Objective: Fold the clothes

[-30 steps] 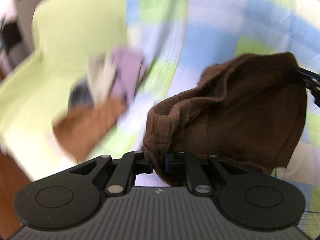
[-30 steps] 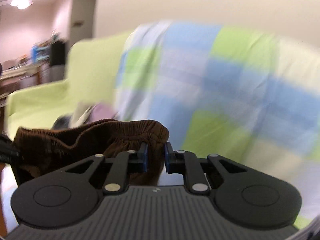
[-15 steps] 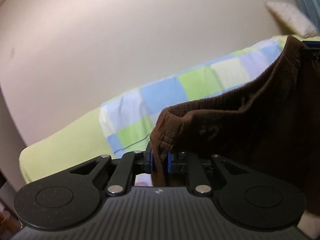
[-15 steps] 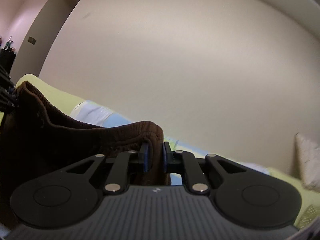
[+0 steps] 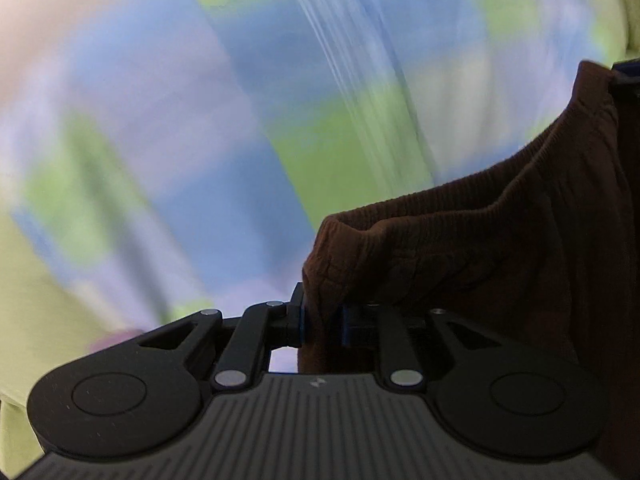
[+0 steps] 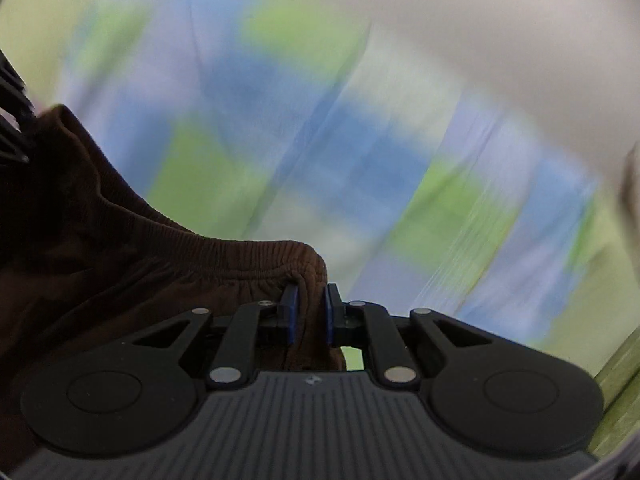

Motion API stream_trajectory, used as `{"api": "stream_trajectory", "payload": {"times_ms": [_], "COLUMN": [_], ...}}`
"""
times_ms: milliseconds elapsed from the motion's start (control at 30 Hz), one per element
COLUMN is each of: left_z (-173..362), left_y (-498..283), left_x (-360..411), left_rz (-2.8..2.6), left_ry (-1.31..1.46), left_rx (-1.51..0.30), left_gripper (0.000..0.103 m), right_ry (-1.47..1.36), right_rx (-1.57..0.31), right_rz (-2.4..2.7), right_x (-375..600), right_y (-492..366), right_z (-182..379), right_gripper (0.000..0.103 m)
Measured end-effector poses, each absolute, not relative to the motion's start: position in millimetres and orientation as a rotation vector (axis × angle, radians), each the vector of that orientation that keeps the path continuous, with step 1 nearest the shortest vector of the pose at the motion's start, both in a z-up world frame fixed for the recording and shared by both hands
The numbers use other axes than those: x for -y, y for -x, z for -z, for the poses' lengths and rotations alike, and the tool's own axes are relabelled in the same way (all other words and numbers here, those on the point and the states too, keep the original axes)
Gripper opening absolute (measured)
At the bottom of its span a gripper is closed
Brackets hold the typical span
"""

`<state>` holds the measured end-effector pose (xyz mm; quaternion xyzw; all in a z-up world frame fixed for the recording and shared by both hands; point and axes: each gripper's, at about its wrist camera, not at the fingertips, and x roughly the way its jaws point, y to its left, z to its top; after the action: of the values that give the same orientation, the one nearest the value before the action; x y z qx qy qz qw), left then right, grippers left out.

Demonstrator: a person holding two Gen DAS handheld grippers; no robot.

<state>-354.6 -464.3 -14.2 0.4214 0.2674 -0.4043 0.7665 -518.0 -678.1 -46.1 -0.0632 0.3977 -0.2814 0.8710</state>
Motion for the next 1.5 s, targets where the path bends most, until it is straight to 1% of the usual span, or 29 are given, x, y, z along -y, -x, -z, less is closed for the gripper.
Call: {"api": "stream_trajectory", "payload": {"times_ms": [67,100,133,167,200,233,267,300,333,500,600,667,767,800,867,900,933,967,1000,1067,1100,1133,1167,1233,1300,1333,1400,1467,1500], "left_z": [54,59,59,48,39,26,32,17,16,-1,0,5,27,44,58,75,78,94,96,102,102,101,97,95,68,60,3,-24,-27], "left_y": [340,337,335,329,334,330,335,330,331,350,382,404,424,427,427,425,425,420,420,422,422,422,416,410,389,384,348,332,329], "left_x": [497,501,501,491,477,457,446,421,406,300,275,265,260,260,260,259,260,263,263,266,269,269,274,278,281,278,272,264,260], "left_rz": [0.844,0.835,0.838,0.856,0.845,0.843,0.832,0.822,0.814,0.849,0.991,1.109,1.235,1.282,1.303,1.315,1.315,1.311,1.314,1.341,1.356,1.363,1.379,1.384,1.417,1.428,1.488,1.497,1.465], "left_ry": [-1.009,-1.021,-1.015,-0.980,-0.958,-0.933,-0.921,-0.899,-0.891,-0.888,-0.987,-1.062,-1.189,-1.268,-1.335,-1.410,-1.418,-1.490,-1.500,-1.528,-1.549,-1.555,-1.564,-1.552,-1.417,-1.356,-1.058,-0.950,-0.966], "left_rx": [-0.635,-0.630,-0.627,-0.637,-0.649,-0.660,-0.665,-0.690,-0.709,-0.896,-0.886,-0.866,-0.793,-0.755,-0.718,-0.647,-0.640,-0.573,-0.551,-0.452,-0.394,-0.386,-0.413,-0.444,-0.589,-0.642,-0.848,-0.901,-0.894], "left_gripper": [0.030,0.040,0.052,0.057,0.063,0.063,0.063,0.063,0.062,0.061,0.061,0.062,0.061,0.061,0.053,0.038,0.017,0.011,0.010,0.008,0.004,0.003,0.002,0.001,0.001,0.001,0.001,0.001,0.002], "right_ry": [0.027,0.011,0.006,0.014,0.022,0.030,0.028,-0.015,-0.084,-0.361,-0.515,-0.492,-0.324,-0.244,-0.101,-0.034,0.065,0.135,0.204,0.417,0.502,0.589,0.643,0.608,0.493,0.380,0.091,-0.127,-0.200], "right_rx": [-0.932,-0.952,-0.949,-0.920,-0.893,-0.867,-0.850,-0.847,-0.846,-0.828,-0.868,-0.917,-0.960,-0.961,-0.963,-0.960,-0.947,-0.937,-0.938,-0.936,-0.936,-0.937,-0.942,-0.975,-0.956,-0.925,-0.834,-0.751,-0.747], "right_rz": [0.579,0.580,0.581,0.587,0.599,0.611,0.616,0.607,0.591,0.434,0.239,0.143,0.074,0.072,0.069,0.073,0.084,0.094,0.098,0.103,0.102,0.104,0.110,0.125,0.147,0.155,0.165,0.171,0.182], "right_x": [707,713,716,714,711,708,704,698,693,634,574,529,470,451,418,405,385,370,359,333,326,319,314,318,328,337,361,380,388], "right_y": [497,494,495,504,515,527,536,550,566,602,599,597,598,599,599,598,600,604,603,599,597,594,594,594,593,594,599,610,615], "right_z": [84,94,99,97,94,90,88,86,79,64,57,59,60,61,64,67,69,72,78,98,106,117,125,125,111,96,62,38,31], "right_gripper": [0.014,0.016,0.027,0.048,0.058,0.064,0.064,0.064,0.064,0.063,0.063,0.063,0.063,0.063,0.063,0.063,0.063,0.063,0.063,0.058,0.055,0.040,0.021,0.001,0.001,0.001,0.002,0.003,0.003]}}
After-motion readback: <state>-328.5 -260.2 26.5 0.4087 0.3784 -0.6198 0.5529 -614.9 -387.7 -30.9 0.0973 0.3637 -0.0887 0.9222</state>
